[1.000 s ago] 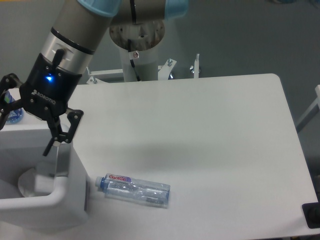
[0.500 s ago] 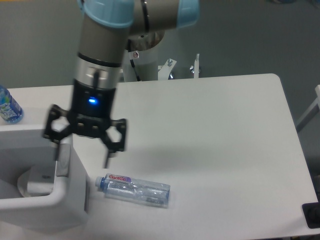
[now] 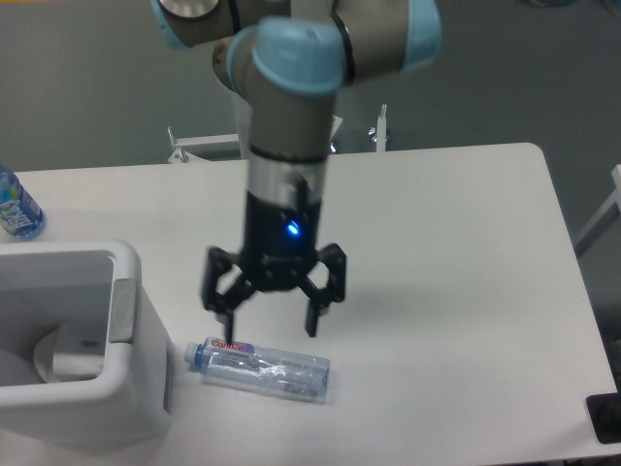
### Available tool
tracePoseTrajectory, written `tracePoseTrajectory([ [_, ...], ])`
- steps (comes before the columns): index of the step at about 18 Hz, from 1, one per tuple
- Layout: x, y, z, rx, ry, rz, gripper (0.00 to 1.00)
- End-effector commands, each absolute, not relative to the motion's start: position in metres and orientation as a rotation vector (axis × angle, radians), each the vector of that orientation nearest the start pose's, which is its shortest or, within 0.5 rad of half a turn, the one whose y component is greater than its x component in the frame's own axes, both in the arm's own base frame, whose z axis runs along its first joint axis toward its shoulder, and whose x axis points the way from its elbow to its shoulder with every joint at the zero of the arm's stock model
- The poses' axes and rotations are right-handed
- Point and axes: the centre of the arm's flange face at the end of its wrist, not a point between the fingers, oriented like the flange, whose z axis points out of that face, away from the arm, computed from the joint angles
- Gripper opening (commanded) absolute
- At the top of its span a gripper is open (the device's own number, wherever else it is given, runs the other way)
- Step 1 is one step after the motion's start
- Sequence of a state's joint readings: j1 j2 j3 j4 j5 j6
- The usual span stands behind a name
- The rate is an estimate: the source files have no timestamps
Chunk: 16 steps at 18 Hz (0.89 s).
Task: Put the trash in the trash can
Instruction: 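Move the gripper over the clear water bottle and lower onto it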
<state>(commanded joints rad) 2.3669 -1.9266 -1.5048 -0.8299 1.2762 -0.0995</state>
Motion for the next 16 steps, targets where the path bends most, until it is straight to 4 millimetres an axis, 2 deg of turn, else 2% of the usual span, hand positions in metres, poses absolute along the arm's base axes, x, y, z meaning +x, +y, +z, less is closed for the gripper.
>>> tracePoseTrajectory([
  [5, -0.371, 0.575, 0.358, -2.394, -1.308, -0.099, 1.0],
  [9, -0.381, 0.584, 0.299, -2.426, -1.433, -0.132, 1.0],
  [11, -0.382, 0.587, 0.275, -2.435, -1.487, -0.15, 1.0],
  [16, -0.382, 0.585, 0.237, -2.433, -1.612, -0.173, 1.0],
])
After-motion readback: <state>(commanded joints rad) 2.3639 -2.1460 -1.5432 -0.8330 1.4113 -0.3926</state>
